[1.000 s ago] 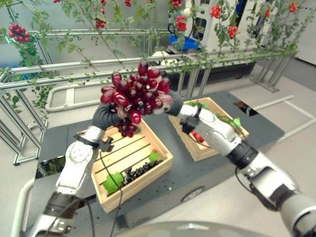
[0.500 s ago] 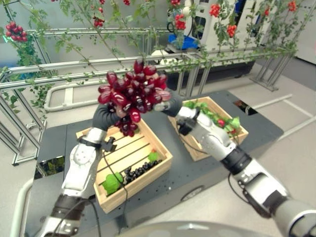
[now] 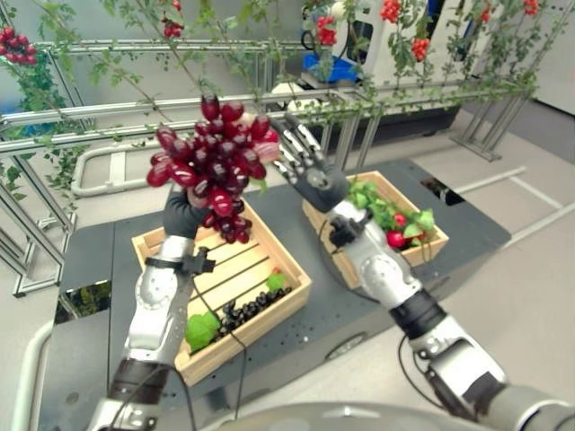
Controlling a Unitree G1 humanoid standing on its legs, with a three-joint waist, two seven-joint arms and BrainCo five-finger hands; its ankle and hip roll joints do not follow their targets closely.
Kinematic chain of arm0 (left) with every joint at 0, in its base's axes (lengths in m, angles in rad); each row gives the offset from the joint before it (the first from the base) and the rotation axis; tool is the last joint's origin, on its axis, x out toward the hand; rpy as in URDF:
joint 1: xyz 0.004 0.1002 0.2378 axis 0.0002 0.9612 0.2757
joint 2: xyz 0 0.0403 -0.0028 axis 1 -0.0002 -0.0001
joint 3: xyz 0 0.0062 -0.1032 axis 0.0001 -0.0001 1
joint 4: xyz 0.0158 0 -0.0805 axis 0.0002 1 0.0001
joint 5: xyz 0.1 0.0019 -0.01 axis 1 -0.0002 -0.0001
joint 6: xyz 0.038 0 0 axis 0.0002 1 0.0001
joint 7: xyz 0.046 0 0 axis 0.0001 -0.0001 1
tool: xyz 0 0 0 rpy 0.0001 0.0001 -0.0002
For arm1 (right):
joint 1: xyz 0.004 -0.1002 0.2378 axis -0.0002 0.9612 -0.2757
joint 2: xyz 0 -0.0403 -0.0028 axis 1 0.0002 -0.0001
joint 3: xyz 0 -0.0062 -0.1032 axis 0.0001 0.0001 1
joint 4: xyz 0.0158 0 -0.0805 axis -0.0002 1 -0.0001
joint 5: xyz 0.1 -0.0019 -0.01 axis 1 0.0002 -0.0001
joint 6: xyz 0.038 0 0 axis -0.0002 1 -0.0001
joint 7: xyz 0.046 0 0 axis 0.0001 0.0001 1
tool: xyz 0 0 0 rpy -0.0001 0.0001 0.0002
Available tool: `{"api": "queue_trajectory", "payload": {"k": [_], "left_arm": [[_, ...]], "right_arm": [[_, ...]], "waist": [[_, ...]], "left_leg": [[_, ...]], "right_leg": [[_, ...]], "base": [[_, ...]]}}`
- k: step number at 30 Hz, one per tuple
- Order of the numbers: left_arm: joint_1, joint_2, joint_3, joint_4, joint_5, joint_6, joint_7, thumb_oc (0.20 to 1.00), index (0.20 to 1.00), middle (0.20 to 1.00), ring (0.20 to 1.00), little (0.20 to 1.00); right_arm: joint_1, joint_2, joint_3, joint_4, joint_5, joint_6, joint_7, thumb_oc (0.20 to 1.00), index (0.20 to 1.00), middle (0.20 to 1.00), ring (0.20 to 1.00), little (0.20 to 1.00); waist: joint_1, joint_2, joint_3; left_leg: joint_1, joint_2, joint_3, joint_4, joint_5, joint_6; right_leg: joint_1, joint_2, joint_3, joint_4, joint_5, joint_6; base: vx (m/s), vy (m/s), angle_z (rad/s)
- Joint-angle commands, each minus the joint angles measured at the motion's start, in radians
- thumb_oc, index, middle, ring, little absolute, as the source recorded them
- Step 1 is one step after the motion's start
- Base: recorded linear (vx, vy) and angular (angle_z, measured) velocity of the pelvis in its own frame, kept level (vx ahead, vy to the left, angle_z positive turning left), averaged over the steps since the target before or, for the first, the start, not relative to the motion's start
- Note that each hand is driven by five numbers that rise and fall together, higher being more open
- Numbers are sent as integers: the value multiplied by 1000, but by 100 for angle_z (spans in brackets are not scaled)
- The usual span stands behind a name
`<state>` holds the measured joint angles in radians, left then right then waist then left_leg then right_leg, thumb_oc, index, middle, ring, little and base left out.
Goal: Pick up the fruits from the basket on one side to the basket on the other side
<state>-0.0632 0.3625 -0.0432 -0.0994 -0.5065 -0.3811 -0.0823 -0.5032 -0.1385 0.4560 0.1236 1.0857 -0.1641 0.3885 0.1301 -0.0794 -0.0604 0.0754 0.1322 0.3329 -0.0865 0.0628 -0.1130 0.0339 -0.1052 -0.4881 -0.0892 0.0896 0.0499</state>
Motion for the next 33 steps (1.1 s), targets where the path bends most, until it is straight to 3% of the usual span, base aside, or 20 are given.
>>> {"api": "queue_trajectory", "payload": {"k": [1, 8, 20, 33], "left_arm": [[-113, 20, -5, -53, -16, -79, 29, 200, 200, 200, 200, 200], [-122, 42, -4, -57, 28, -77, 52, 200, 200, 200, 200, 200], [-109, 117, -41, -59, 167, -67, 44, 200, 200, 200, 200, 200], [-121, 130, -86, -43, 194, -60, 59, 200, 200, 200, 200, 200]], "right_arm": [[22, 27, -46, -64, 42, -73, 1, 1000, 1000, 1000, 1000, 1000], [56, 2, -33, -85, -66, -105, -33, 1000, 1000, 1000, 1000, 1000], [-49, -2, 13, -100, -82, -90, -38, 1000, 1000, 1000, 1000, 1000], [-170, 46, 101, -126, -73, -85, -44, 1000, 1000, 1000, 1000, 1000]], "waist": [[-7, -6, -37], [-23, 4, -37], [-18, 6, -37], [-13, -10, -37]], "left_leg": [[-59, -55, -1, 89, -89, 51], [-55, -53, 1, 85, -87, 49], [-56, -47, -6, 82, -83, 45], [-56, -36, -20, 81, -79, 40]], "right_leg": [[25, -102, -81, 49, -36, 87], [26, -101, -81, 49, -38, 87], [26, -93, -76, 48, -46, 83], [30, -73, -66, 44, -63, 72]], "base": [[0, 0, 0], [0, 0, 0], [0, 0, 0], [0, 0, 0]]}}
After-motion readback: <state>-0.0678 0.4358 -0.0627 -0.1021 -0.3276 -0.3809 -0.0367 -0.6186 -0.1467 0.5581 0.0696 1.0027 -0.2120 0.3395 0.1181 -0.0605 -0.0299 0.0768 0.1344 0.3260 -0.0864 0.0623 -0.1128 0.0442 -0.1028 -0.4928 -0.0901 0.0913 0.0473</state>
